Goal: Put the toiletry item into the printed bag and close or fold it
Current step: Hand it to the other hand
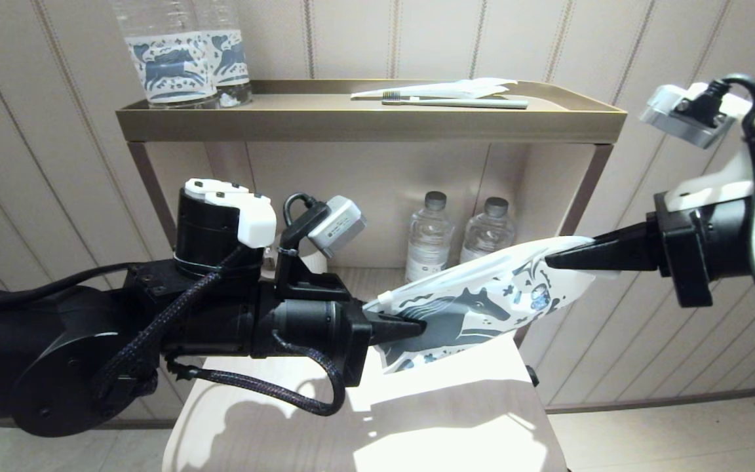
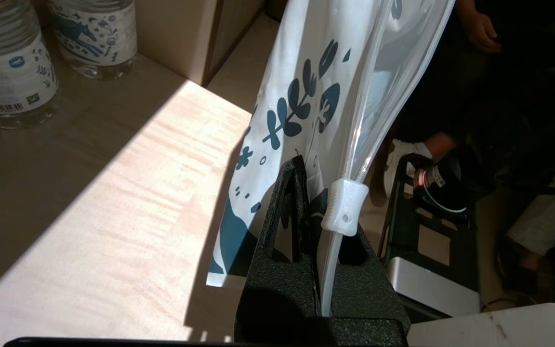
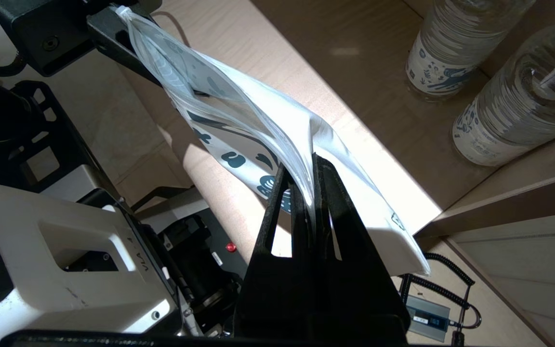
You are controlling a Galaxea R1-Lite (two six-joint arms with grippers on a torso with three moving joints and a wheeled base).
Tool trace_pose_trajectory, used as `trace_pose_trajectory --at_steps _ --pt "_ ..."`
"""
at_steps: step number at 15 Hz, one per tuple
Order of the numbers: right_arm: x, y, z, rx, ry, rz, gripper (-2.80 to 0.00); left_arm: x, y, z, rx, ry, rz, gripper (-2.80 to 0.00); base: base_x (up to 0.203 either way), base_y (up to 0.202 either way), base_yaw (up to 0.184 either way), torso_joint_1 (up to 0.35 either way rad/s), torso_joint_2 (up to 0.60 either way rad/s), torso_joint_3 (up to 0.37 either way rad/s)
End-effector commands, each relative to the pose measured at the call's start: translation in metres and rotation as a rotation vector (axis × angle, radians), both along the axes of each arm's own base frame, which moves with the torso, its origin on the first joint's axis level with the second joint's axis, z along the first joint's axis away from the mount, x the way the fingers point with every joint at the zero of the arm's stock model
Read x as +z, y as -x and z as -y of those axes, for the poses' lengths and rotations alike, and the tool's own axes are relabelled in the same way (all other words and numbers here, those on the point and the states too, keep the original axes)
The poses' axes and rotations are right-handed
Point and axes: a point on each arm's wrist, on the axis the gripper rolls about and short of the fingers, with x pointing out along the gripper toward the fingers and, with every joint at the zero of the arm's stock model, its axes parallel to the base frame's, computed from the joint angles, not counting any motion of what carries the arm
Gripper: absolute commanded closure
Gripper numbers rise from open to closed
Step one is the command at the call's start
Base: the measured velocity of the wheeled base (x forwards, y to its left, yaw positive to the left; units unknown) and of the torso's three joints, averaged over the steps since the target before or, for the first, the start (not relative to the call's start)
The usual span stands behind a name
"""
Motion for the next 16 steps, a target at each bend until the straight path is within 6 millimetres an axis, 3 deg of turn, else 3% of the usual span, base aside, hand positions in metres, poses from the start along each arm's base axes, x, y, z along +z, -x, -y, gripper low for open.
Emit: trace_pose_trajectory --at_steps 1,3,4,11,16 --pt "-0.003 -0.001 0.000 0.004 0.005 -0.010 0.00 0.002 0.000 0.000 -0.002 0.007 0.006 0.00 0.000 0.000 0.000 0.000 0.00 0.000" --pt "-0.004 -0.002 0.000 0.001 0.008 -0.016 0.00 0.001 0.000 0.000 -0.003 0.006 0.007 0.00 0.000 0.000 0.000 0.000 0.00 0.000" --pt "-0.006 -0.001 0.000 0.003 0.011 -0.010 -2.80 0.001 0.000 0.000 -0.002 0.004 0.006 0.00 0.000 0.000 0.000 0.000 0.00 0.000" --pt "-0.002 -0.005 -0.001 0.004 -0.013 0.055 -2.80 -0.006 0.007 0.010 -0.059 -0.064 0.019 0.00 0.000 0.000 0.000 0.000 0.00 0.000" --pt "-0.005 -0.006 -0.004 0.042 -0.025 0.036 -2.80 0.002 0.008 0.044 -0.172 -0.170 0.031 0.00 0.000 0.000 0.000 0.000 0.00 0.000"
